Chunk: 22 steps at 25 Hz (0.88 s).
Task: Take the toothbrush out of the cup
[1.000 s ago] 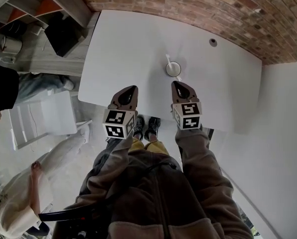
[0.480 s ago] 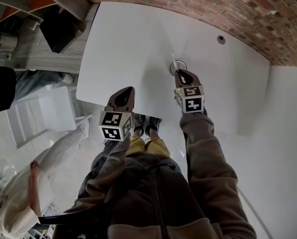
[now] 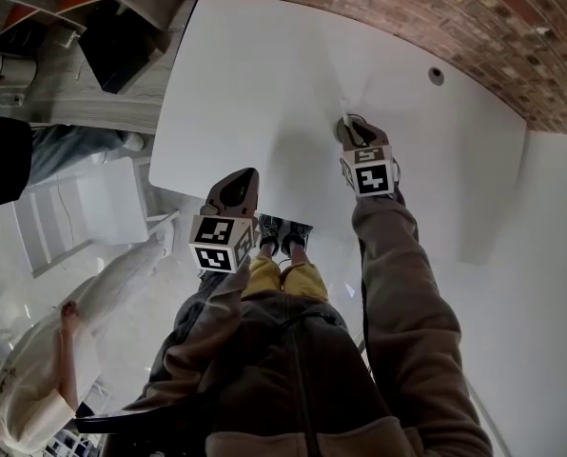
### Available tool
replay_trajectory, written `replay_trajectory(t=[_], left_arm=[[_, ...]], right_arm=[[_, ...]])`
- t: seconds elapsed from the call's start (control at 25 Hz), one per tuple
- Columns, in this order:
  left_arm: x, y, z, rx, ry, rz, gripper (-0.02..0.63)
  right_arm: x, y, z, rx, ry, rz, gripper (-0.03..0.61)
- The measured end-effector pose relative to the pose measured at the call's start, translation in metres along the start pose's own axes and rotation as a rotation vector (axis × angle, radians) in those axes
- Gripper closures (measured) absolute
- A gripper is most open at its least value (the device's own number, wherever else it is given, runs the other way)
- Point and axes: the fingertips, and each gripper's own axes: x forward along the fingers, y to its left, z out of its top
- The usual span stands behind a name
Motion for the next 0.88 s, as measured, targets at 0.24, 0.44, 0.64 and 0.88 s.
replay_trajectory(t=[0.24, 0.44, 0.64, 0.88], left_arm=[[-0.005, 0.008, -0.003, -0.009, 0.006, 0.017, 0.611], [-0.009, 0.011, -0.005, -0.012, 0.004, 0.026, 0.611], [-0.014, 0.015, -0.001, -0.015, -0.009, 0.034, 0.611], [-0.017, -0.004, 0.023, 0.007, -0.055, 0.006, 0.611]], right_arm=[[0.010, 0.005, 0.001, -0.038, 0.070, 0.009, 0.528], [0.016, 0.001, -0.004, -0.062, 0.105, -0.024, 0.529], [0.003, 0.000, 0.009, -0.057, 0.040, -0.035, 0.530], [-0.052, -0.007, 0.035, -0.014, -0.085, -0.077, 0.531]])
